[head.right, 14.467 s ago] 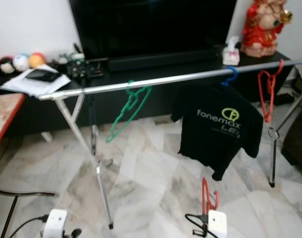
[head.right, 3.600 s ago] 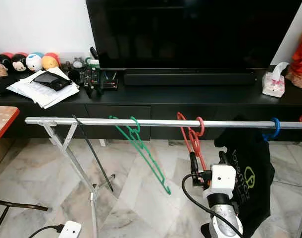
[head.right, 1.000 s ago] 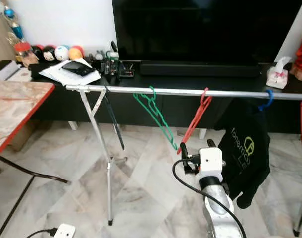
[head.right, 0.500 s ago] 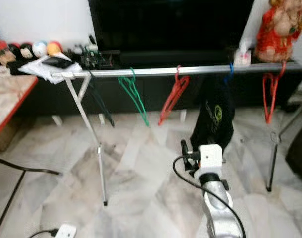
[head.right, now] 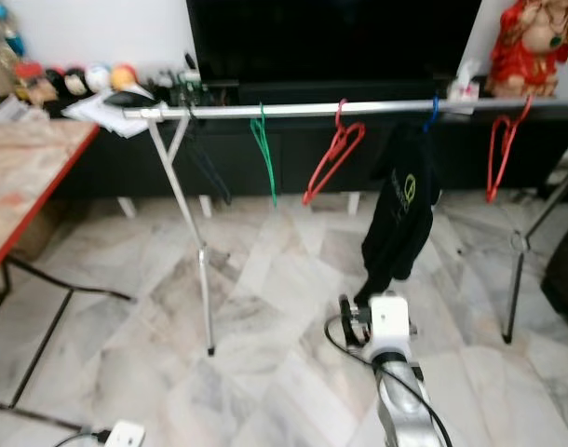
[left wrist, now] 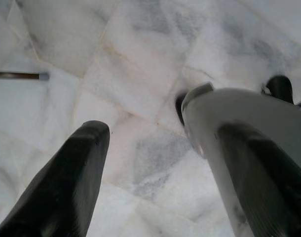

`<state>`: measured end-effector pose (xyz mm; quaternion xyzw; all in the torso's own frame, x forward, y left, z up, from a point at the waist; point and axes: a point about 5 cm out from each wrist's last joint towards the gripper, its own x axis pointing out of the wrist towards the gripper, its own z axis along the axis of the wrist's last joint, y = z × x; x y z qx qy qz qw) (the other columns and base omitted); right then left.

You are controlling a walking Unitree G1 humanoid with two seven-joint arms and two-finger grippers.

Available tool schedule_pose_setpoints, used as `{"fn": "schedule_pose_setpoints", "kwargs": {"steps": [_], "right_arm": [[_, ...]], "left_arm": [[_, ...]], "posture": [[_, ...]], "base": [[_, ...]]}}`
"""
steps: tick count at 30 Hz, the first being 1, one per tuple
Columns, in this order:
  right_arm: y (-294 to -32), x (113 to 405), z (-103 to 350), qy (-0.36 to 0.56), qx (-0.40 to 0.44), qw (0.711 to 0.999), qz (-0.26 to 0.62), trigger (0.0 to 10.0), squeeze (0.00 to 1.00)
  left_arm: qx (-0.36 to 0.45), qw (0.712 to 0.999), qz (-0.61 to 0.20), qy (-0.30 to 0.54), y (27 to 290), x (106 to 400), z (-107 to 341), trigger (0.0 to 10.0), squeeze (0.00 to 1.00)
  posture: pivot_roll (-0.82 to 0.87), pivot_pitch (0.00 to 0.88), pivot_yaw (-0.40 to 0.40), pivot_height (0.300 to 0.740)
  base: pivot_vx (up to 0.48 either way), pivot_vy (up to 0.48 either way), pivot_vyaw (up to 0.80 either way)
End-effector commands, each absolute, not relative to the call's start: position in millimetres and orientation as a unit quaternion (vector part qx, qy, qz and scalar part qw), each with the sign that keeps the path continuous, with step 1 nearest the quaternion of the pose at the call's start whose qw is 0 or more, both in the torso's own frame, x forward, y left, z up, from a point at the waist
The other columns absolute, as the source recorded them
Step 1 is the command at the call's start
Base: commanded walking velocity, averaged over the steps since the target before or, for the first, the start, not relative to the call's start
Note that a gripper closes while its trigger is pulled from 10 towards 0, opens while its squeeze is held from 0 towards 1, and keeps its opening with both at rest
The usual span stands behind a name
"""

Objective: Hang hanger

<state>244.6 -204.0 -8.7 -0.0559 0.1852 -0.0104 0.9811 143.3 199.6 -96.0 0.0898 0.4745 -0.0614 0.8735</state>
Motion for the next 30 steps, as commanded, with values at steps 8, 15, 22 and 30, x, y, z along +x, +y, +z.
{"fn": "schedule_pose_setpoints", "kwargs": {"steps": [8, 15, 22, 30], "right_arm": [[-195.7, 202.7, -57.6, 0.32, -0.108, 0.939, 0.062, 10.0, 0.0], [-208.3, 172.5, -77.9, 0.392, -0.084, 0.916, 0.002, 10.0, 0.0], [-222.5, 152.0, -86.7, 0.434, -0.043, 0.898, -0.052, 10.0, 0.0], [-218.1, 143.9, -90.7, 0.442, -0.027, 0.895, -0.045, 10.0, 0.0]], "left_arm": [[0.097, 0.873, -0.049, 0.476, 204.7, 142.7, -95.7, 10.0, 0.0], [0.097, 0.875, -0.05, 0.471, 201.4, 145.2, -95.2, 10.0, 0.0], [0.104, 0.876, -0.044, 0.468, 205.0, 148.8, -93.4, 10.0, 0.0], [0.081, 0.884, -0.013, 0.459, 208.1, 158.3, -89.5, 10.0, 0.0]], "posture": [[-0.1, 0.0, -0.01, 0.74], [-0.08, 0.0, -0.01, 0.74], [-0.09, 0.0, 0.002, 0.74], [-0.08, 0.0, -0.006, 0.74]], "base": [[-0.283, 0.0, 0.0], [-0.284, 0.0, 0.0], [-0.075, 0.0, 0.0], [0.0, 0.0, 0.0]]}}
